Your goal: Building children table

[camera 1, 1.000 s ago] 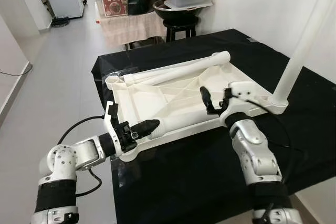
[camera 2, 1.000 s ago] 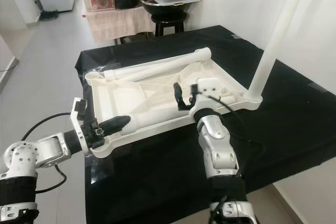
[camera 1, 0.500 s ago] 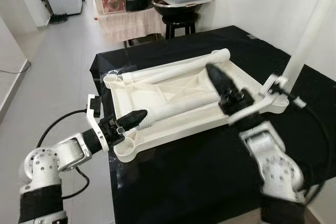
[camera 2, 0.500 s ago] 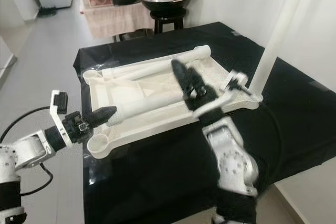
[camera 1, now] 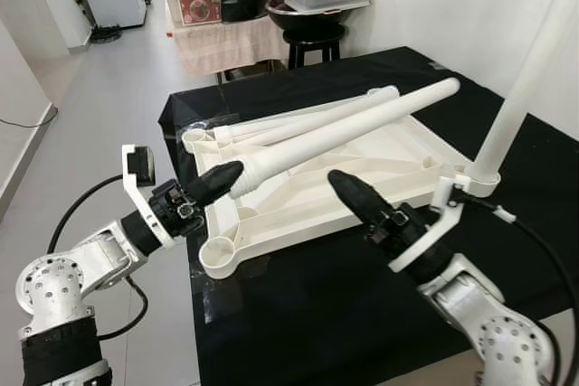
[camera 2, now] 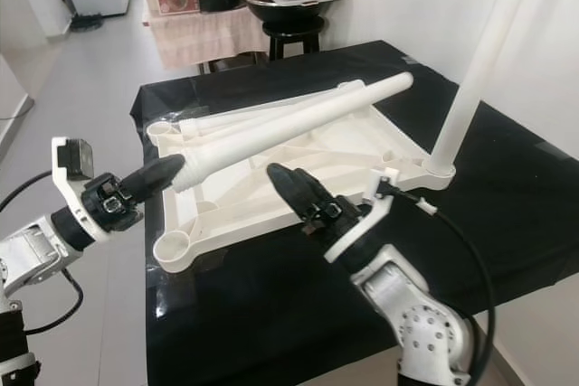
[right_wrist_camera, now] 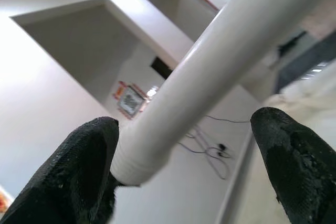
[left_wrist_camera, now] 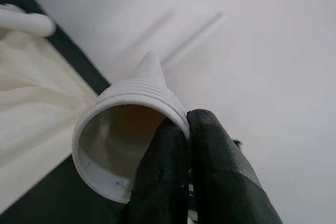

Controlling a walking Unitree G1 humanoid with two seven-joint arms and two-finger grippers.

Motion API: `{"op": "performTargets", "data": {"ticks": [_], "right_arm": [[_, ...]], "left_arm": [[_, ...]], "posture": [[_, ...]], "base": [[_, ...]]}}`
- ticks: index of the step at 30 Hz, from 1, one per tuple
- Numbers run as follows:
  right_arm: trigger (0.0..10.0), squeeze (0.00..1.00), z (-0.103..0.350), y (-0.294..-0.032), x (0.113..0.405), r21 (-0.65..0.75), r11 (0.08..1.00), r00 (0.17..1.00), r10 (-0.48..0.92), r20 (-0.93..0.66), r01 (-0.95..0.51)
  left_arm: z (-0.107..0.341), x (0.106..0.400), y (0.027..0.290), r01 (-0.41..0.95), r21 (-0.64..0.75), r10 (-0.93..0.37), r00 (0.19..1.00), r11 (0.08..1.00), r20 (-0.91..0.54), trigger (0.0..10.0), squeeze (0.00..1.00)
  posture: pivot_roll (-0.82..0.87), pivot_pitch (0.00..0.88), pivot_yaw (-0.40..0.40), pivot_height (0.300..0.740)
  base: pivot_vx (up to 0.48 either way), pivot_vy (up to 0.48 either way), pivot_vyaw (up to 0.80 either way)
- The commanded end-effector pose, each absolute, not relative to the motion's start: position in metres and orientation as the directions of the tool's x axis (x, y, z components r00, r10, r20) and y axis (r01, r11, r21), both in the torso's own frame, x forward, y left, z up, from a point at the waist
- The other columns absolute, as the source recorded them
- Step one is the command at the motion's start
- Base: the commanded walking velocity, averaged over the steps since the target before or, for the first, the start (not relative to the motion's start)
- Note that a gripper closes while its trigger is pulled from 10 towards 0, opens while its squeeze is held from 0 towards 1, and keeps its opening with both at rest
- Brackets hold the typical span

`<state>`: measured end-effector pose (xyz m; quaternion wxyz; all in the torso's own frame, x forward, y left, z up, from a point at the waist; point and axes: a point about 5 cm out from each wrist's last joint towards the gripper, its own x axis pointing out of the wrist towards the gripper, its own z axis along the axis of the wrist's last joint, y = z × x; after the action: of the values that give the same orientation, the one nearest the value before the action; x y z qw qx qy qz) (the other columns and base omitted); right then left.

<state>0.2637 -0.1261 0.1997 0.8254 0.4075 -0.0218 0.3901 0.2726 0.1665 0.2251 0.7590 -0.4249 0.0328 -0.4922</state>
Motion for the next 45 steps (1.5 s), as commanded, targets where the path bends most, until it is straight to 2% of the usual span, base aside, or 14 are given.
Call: {"op": "performTargets", "data": {"ticks": [1,4,6,10,12,16,23,26,33,34,35,36,37,45], "right_arm": [[10.0,0.0,0.2,-0.12,0.266,0.657,0.34,0.679,0.638,0.365,-0.673],[10.0,0.0,0.207,-0.108,0.283,0.672,0.341,0.698,0.612,0.373,-0.658],[10.0,0.0,0.209,-0.107,0.285,0.674,0.339,0.7,0.607,0.376,-0.656],[10.0,0.0,0.222,-0.106,0.29,0.676,0.287,0.684,0.582,0.44,-0.679],[10.0,0.0,0.235,-0.105,0.293,0.667,0.227,0.655,0.563,0.504,-0.709],[10.0,0.0,0.241,-0.101,0.296,0.656,0.193,0.633,0.553,0.542,-0.73],[10.0,0.0,0.246,-0.089,0.293,0.646,0.132,0.592,0.567,0.573,-0.751],[10.0,0.0,0.242,-0.077,0.284,0.613,0.131,0.539,0.638,0.549,-0.779],[10.0,0.0,0.243,-0.071,0.282,0.598,0.115,0.513,0.656,0.554,-0.793],[6.5,0.0,0.245,-0.071,0.281,0.589,0.102,0.501,0.652,0.569,-0.802],[6.5,0.0,0.245,-0.071,0.281,0.589,0.102,0.501,0.652,0.569,-0.802],[2.4,0.0,0.246,-0.071,0.282,0.587,0.102,0.503,0.644,0.576,-0.803],[0.0,0.0,0.247,-0.072,0.284,0.591,0.102,0.51,0.634,0.581,-0.8],[0.0,0.0,0.252,-0.075,0.288,0.588,0.11,0.526,0.598,0.605,-0.801]], "left_arm": [[0.227,0.267,0.164,0.743,-0.66,-0.785,0.471,0.107,0.403,0.0,0.0],[0.227,0.258,0.156,0.759,-0.649,-0.799,0.418,0.046,0.433,0.0,0.0],[0.228,0.256,0.155,0.761,-0.648,-0.801,0.41,0.037,0.436,0.0,0.0],[0.228,0.251,0.152,0.766,-0.643,-0.807,0.388,0.014,0.446,0.0,0.0],[0.226,0.248,0.149,0.762,-0.647,-0.806,0.382,-0.001,0.452,0.0,0.0],[0.223,0.246,0.144,0.757,-0.654,-0.808,0.373,-0.02,0.457,0.0,0.0],[0.224,0.246,0.141,0.756,-0.653,-0.802,0.367,-0.036,0.47,0.0,0.0],[0.225,0.246,0.141,0.757,-0.652,-0.798,0.368,-0.04,0.477,0.0,0.0],[0.226,0.245,0.14,0.759,-0.65,-0.796,0.366,-0.044,0.482,0.0,0.0],[0.226,0.245,0.139,0.758,-0.651,-0.796,0.365,-0.047,0.482,0.0,0.0],[0.226,0.245,0.139,0.758,-0.651,-0.796,0.365,-0.047,0.482,0.0,0.0],[0.226,0.245,0.139,0.758,-0.651,-0.798,0.364,-0.046,0.48,0.0,0.0],[0.226,0.245,0.138,0.757,-0.652,-0.798,0.364,-0.047,0.48,0.0,0.0],[0.226,0.241,0.134,0.755,-0.652,-0.807,0.341,-0.07,0.482,0.0,0.0]], "posture": [[-0.05,0.0,0.028,0.74],[-0.04,0.0,0.024,0.74],[-0.04,0.0,0.021,0.74],[-0.04,0.0,0.019,0.74],[-0.04,0.0,0.023,0.74],[-0.04,0.0,0.024,0.74],[-0.04,0.0,0.027,0.74],[-0.04,0.0,0.026,0.74],[-0.04,0.0,0.026,0.74],[-0.04,0.0,0.026,0.74],[-0.04,0.0,0.026,0.74],[-0.04,0.0,0.026,0.74],[-0.04,0.0,0.026,0.74],[-0.04,0.0,0.029,0.74]], "base": [[0.0,0.0,0.0],[0.0,0.0,0.0],[0.0,0.0,0.0],[0.0,0.0,0.0],[0.0,0.0,0.0],[0.0,0.0,0.0],[0.0,0.0,0.0],[0.0,0.0,0.0],[0.0,0.0,0.0],[0.0,0.0,0.0],[0.0,0.0,0.0],[0.0,0.0,0.0],[0.0,0.0,0.0],[0.0,0.0,0.0]]}}
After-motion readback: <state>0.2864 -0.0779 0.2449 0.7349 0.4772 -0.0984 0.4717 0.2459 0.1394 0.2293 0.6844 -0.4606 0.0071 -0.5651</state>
